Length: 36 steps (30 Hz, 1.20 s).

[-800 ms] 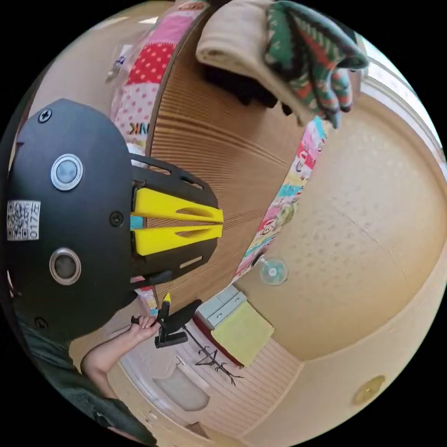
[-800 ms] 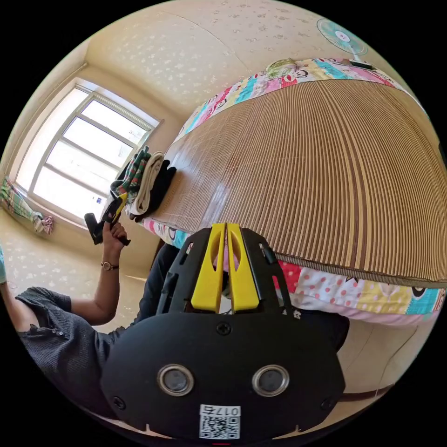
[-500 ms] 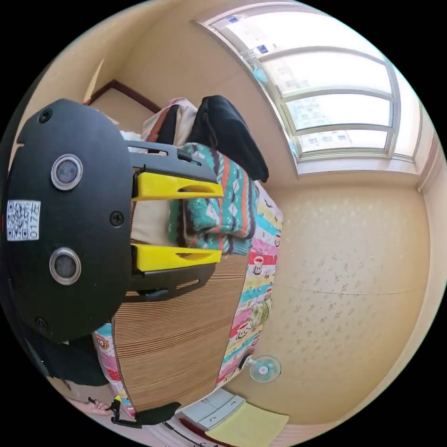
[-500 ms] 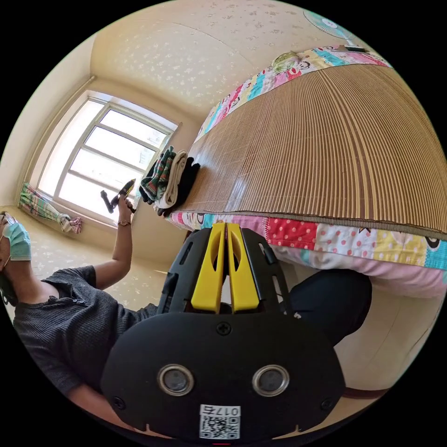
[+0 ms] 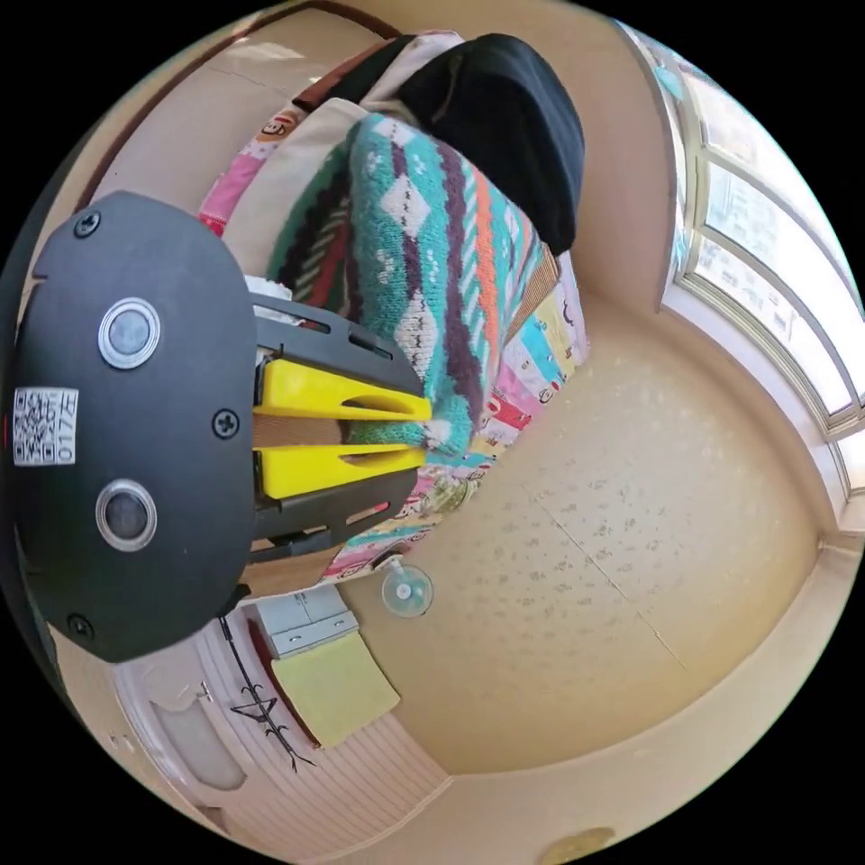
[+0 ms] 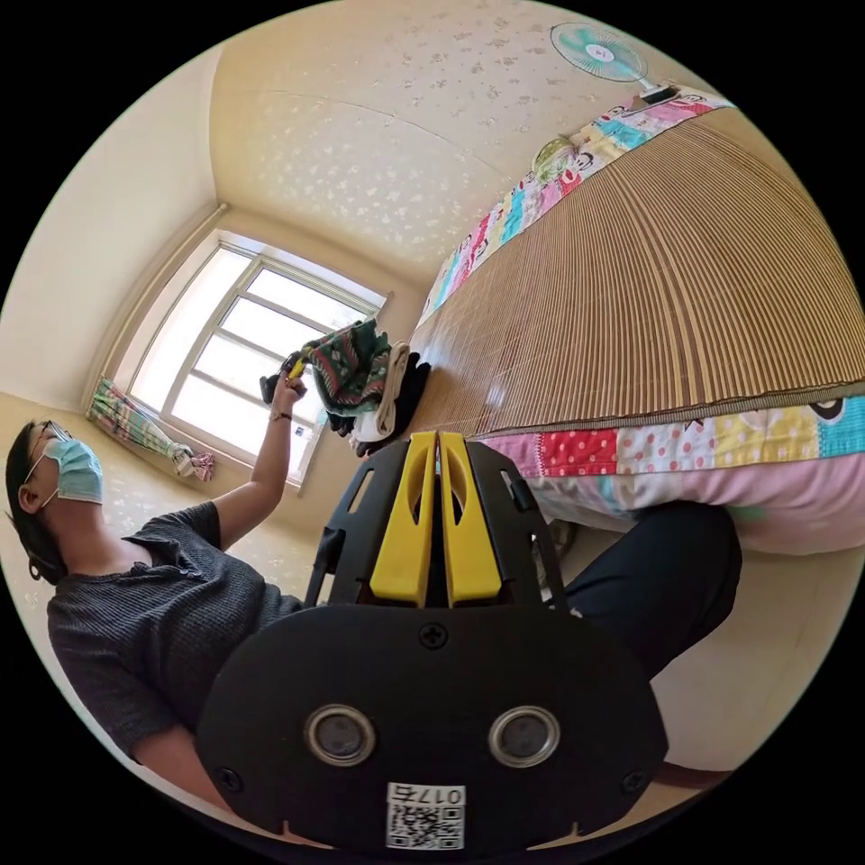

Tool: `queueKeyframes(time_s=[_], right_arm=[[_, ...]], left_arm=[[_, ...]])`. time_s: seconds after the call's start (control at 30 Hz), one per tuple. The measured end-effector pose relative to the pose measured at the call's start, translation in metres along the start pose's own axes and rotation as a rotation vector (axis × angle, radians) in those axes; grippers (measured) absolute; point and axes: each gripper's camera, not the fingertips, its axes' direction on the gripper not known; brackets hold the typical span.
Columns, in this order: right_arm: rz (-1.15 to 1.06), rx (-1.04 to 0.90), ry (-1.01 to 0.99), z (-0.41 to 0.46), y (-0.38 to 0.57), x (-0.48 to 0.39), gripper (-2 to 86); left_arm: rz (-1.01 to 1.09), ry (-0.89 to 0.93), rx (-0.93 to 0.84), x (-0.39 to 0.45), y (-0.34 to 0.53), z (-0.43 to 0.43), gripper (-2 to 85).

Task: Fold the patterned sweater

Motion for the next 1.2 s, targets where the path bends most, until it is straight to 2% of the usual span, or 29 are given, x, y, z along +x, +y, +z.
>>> queueKeyframes(time_s=[0.1, 0.17, 0.27, 0.33, 0.4, 0.53, 0.57, 0.67, 0.77, 0.9, 1.07, 1.13, 1.2], right_arm=[[-0.03, 0.039, -0.025, -0.015, -0.002, -0.008, 0.4], [-0.044, 0.051, -0.009, -0.023, 0.0, -0.011, 0.4], [-0.03, 0.07, 0.019, -0.042, 0.009, -0.005, 0.4], [0.022, 0.089, 0.04, -0.058, 0.02, 0.012, 0.4], [0.064, 0.099, 0.046, -0.068, 0.029, 0.026, 0.5], [0.142, 0.116, 0.074, -0.081, 0.042, 0.053, 0.7], [0.148, 0.113, 0.08, -0.081, 0.042, 0.055, 0.8], [0.152, 0.074, 0.115, -0.07, 0.035, 0.064, 1.6], [0.137, 0.016, 0.12, -0.043, 0.015, 0.073, 3.1], [0.156, -0.065, 0.148, 0.012, -0.019, 0.1, 6.8], [0.224, -0.239, 0.138, 0.092, -0.049, 0.143, 10.1], [0.243, -0.308, 0.048, 0.121, -0.049, 0.153, 8.5], [0.233, -0.278, 0.029, 0.123, -0.044, 0.148, 6.3]], left_arm=[[0.19, 0.252, 0.023, 0.102, 0.005, 0.006, 4.4], [0.368, 0.491, 0.029, 0.173, 0.036, 0.001, 4.3], [0.567, 0.707, -0.043, 0.225, 0.095, 0.004, 4.5], [0.622, 0.762, -0.123, 0.233, 0.135, 0.019, 4.5], [0.612, 0.74, -0.253, 0.227, 0.179, 0.048, 4.5], [0.629, 0.375, -0.607, 0.185, 0.312, 0.14, 4.4], [0.609, 0.35, -0.696, 0.169, 0.351, 0.161, 4.3], [0.498, 0.42, -0.9, 0.141, 0.432, 0.193, 4.2], [0.453, 0.341, -0.903, 0.13, 0.477, 0.188, 4.5], [0.364, 0.301, -0.86, 0.126, 0.478, 0.181, 5.3], [0.456, 0.21, -0.834, 0.164, 0.465, 0.179, 5.7], [0.456, 0.185, -0.854, 0.174, 0.466, 0.184, 5.2], [0.482, 0.157, -0.847, 0.186, 0.467, 0.186, 4.3]])
